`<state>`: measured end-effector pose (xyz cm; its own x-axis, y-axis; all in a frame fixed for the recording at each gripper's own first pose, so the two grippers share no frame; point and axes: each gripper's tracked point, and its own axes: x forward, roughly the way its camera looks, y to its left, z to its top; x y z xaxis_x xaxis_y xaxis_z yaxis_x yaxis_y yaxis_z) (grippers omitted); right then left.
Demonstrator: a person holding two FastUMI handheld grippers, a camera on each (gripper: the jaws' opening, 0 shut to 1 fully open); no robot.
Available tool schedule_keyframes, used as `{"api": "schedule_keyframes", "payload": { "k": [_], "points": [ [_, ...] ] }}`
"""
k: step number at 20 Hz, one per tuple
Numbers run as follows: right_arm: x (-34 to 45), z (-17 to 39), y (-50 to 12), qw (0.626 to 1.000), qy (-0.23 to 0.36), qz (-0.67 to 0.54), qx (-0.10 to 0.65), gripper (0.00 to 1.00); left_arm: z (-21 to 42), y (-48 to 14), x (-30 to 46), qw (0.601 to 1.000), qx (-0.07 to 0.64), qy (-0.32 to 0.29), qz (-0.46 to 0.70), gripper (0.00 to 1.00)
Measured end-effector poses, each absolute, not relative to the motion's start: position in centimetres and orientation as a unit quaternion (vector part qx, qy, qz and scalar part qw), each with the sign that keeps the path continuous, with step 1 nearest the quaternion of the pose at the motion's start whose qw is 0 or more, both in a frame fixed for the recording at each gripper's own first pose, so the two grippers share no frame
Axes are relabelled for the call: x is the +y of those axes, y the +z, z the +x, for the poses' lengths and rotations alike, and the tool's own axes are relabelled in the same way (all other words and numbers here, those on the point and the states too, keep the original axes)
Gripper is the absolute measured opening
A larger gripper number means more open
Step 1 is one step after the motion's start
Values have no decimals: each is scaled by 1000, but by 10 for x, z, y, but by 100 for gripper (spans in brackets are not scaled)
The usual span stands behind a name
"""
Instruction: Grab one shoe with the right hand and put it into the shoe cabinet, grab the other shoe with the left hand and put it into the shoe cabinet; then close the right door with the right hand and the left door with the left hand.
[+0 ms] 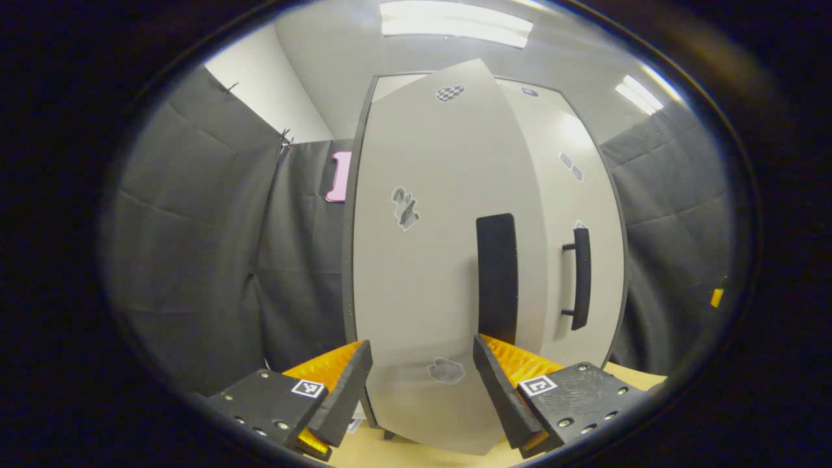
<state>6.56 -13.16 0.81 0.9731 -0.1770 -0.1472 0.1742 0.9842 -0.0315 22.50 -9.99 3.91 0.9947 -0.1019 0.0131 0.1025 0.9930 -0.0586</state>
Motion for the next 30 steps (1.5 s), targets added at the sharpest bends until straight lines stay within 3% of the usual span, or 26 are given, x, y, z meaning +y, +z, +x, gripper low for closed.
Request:
{"api": "schedule_keyframes", "payload": {
  "k": [6,12,13,14,30],
  "points": [
    [-116,69,8,995,-63,1,72,98,213,42,-95,998,-4,-51,-23,99],
    [-85,69,13,998,-1,6,65,98,151,53,-61,1000,-6,-16,-11,99],
    [-82,68,14,998,6,3,63,98,141,52,-57,1000,-6,-12,-10,92],
    [-81,65,14,998,11,-1,62,98,131,52,-53,1000,-4,-7,-9,92],
    [-72,24,45,1000,-1,10,29,98,50,48,5,1000,11,8,9,92]
  ]
}}
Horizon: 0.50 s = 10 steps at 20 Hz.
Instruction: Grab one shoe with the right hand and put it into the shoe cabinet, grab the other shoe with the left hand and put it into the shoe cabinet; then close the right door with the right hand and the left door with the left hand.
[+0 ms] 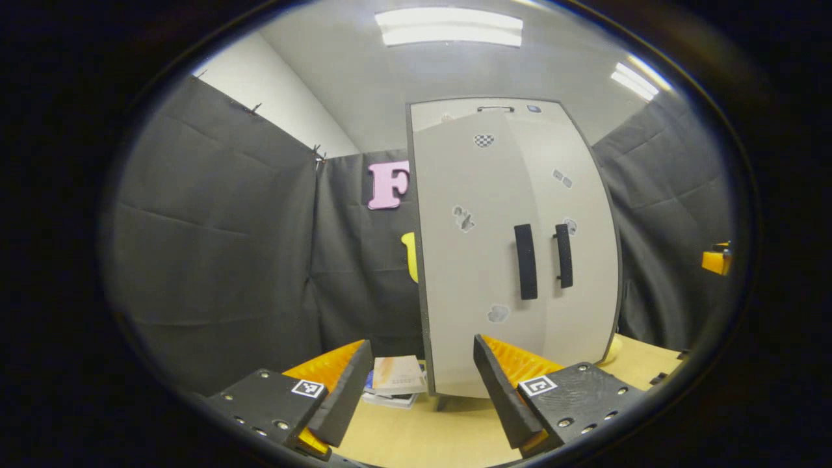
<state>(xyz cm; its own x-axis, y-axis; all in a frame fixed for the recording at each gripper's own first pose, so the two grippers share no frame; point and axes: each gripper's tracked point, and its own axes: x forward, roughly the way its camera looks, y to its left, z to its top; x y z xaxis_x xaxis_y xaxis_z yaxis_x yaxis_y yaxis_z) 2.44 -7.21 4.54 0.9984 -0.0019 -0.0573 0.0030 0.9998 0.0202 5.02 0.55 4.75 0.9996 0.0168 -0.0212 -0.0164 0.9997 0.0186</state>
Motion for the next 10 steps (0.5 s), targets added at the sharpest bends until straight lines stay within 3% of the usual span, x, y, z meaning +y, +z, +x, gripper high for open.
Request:
{"api": "schedule_keyframes", "payload": {
  "k": [10],
  "points": [
    [-55,13,44,1000,13,1,23,98,30,44,26,1000,13,17,15,92]
  ]
}}
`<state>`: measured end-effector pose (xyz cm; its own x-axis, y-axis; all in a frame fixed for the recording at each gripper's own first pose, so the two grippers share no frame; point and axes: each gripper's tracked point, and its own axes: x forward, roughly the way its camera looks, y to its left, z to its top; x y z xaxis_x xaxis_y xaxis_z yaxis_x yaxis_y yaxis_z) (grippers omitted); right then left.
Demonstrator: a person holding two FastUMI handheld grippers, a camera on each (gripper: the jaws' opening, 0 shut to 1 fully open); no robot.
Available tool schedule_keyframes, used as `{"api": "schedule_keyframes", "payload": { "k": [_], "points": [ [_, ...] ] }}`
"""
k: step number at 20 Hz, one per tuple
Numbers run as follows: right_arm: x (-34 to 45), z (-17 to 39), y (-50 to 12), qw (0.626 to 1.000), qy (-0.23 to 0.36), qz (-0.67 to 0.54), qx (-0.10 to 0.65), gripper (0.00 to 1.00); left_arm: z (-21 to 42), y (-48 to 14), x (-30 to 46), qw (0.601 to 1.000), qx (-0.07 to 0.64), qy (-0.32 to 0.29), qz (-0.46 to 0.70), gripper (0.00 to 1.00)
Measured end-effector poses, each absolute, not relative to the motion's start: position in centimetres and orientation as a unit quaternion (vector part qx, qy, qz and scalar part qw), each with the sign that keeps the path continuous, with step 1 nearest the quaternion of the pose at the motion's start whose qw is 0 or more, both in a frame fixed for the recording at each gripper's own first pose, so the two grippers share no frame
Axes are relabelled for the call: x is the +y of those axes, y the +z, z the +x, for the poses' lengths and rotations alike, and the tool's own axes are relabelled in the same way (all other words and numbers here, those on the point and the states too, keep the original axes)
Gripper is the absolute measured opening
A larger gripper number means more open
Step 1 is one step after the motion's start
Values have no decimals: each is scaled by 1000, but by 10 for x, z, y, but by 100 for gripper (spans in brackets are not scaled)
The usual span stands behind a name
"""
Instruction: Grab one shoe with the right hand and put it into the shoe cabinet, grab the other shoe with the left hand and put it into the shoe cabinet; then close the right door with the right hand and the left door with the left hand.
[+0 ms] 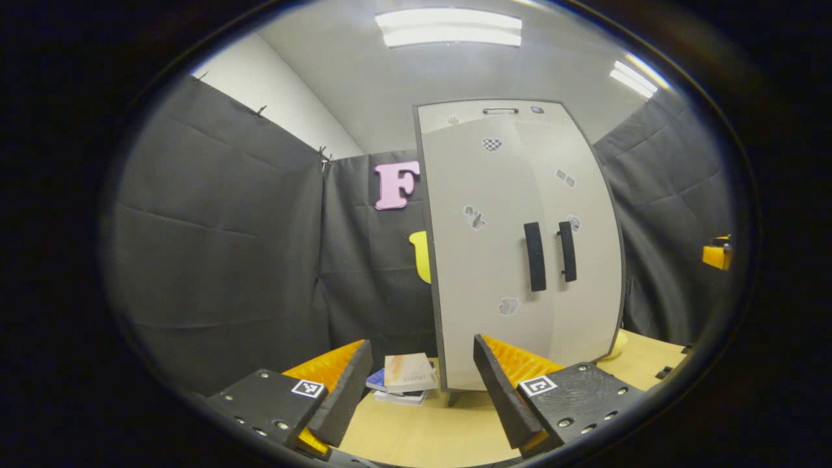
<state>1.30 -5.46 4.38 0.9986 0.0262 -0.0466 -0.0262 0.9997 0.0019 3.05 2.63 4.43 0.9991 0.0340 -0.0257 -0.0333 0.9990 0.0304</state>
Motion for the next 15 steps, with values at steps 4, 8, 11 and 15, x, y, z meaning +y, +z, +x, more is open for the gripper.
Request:
{"api": "schedule_keyframes", "payload": {
  "k": [4,8,11,15],
  "points": [
    [-53,14,44,1000,15,-2,23,98,29,43,28,1000,16,18,17,92],
    [-53,18,49,1000,14,-3,20,98,30,45,28,1000,14,19,21,92],
    [-54,20,52,1000,13,-5,15,98,31,46,29,1000,13,19,22,92],
    [-56,21,52,1000,11,-1,13,98,30,45,30,999,14,20,22,92]
  ]
}}
